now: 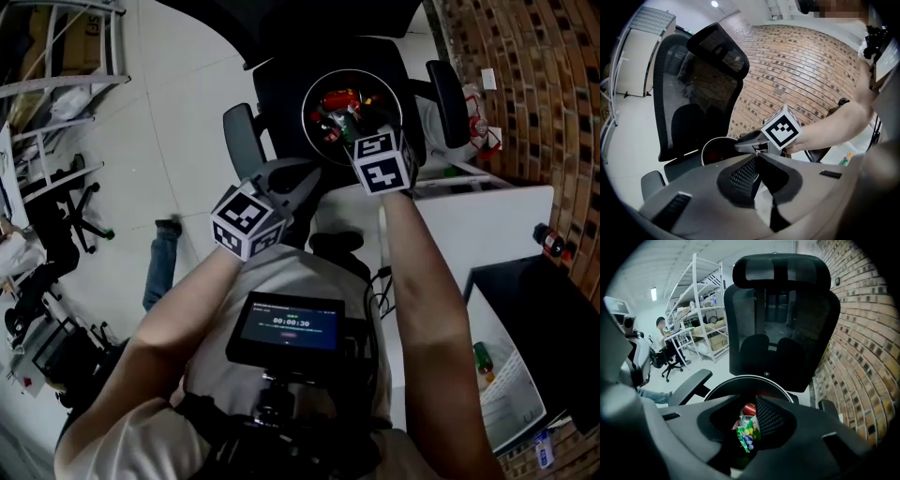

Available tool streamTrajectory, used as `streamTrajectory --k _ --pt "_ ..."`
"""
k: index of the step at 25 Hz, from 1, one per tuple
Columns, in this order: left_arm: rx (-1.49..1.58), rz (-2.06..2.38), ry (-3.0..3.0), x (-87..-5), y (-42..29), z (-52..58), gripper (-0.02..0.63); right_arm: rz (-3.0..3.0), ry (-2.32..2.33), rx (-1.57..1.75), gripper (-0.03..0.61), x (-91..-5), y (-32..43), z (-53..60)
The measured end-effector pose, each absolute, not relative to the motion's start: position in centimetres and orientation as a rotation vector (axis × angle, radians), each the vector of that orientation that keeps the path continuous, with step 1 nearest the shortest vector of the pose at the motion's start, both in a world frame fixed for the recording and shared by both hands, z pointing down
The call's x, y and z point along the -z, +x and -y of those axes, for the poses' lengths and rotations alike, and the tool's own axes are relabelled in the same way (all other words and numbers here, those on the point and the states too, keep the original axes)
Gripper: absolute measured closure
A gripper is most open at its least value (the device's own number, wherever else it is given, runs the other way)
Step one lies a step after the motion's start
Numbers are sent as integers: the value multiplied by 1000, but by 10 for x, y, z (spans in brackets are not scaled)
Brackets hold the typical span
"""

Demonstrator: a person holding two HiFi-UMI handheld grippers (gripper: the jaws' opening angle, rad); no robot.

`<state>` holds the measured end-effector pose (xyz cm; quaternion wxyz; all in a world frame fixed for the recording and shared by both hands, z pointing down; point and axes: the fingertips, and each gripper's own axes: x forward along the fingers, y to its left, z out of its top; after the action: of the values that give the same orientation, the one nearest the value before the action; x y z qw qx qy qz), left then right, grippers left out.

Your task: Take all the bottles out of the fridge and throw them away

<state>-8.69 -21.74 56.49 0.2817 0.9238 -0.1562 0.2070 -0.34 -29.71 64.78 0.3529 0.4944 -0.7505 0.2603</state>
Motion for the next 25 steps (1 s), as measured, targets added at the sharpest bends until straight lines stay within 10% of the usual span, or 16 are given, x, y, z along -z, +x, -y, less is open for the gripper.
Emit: streamTrajectory --k 25 --pt "-473 127 2711 -473 -18 156 595 2235 1799 -597 576 -462 43 156"
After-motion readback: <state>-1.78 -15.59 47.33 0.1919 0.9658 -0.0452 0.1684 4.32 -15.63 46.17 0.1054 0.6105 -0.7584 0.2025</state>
